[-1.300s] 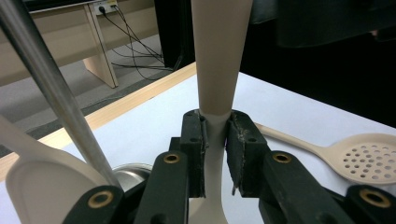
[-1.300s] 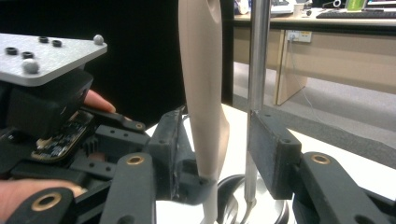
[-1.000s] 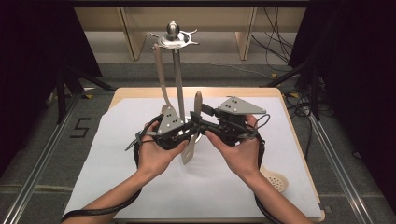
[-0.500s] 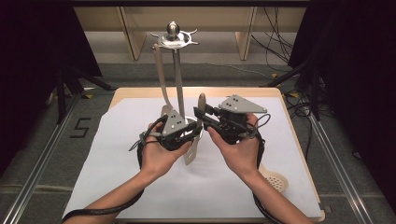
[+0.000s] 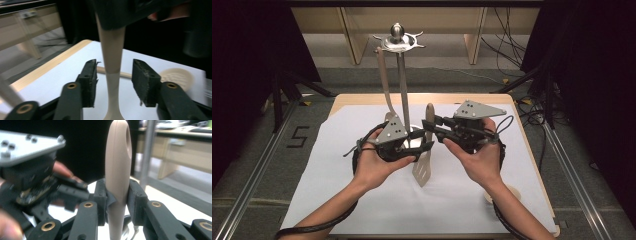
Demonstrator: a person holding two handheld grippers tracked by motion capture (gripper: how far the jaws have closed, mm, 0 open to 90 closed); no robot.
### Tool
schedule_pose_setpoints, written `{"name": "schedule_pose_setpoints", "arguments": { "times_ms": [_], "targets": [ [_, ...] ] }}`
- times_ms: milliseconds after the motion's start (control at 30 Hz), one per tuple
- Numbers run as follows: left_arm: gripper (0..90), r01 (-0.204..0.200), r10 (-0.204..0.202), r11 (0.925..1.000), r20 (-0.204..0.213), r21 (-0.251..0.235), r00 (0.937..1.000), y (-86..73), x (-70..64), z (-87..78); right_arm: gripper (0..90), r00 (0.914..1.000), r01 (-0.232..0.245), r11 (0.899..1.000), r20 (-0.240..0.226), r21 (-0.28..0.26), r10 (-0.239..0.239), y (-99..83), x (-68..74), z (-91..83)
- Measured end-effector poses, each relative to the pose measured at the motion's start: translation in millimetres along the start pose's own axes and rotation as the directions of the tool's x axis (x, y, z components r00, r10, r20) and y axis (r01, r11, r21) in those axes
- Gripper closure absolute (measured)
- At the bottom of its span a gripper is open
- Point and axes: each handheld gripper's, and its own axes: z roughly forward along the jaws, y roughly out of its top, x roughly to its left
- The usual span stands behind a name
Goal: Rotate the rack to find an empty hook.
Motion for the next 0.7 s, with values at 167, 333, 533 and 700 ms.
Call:
{"name": "schedule_pose_setpoints", "arguments": {
  "times_ms": [167, 333, 533, 700],
  "targets": [
    [48.6, -0.021, 0.019, 0.9997, 0.142, 0.010, 0.9897, -1.0, 2.0, -4.8, 73.0, 0.9941, 0.027, 0.999, -0.106, 0.024, -0.025, -3.9, -8.7, -6.2],
    [49.9, -0.018, 0.014, 0.9997, 0.209, 0.017, 0.9779, -3.4, 6.3, -1.8, 73.1, 0.9813, 0.053, 0.999, -0.185, -0.002, -0.052, -5.8, -14.8, -9.8],
    [52.8, 0.019, -0.023, 0.9996, 0.252, 0.019, 0.9675, -6.9, 11.8, 4.8, 73.2, 0.9651, 0.023, 1.000, -0.261, 0.006, -0.021, -7.0, -14.3, -12.4],
    [57.4, 0.038, -0.037, 0.9993, 0.283, 0.003, 0.9584, -9.6, 14.6, 10.0, 73.2, 0.9570, 0.014, 1.000, -0.290, -0.008, -0.016, -5.5, -13.3, -13.9]
  ]
}}
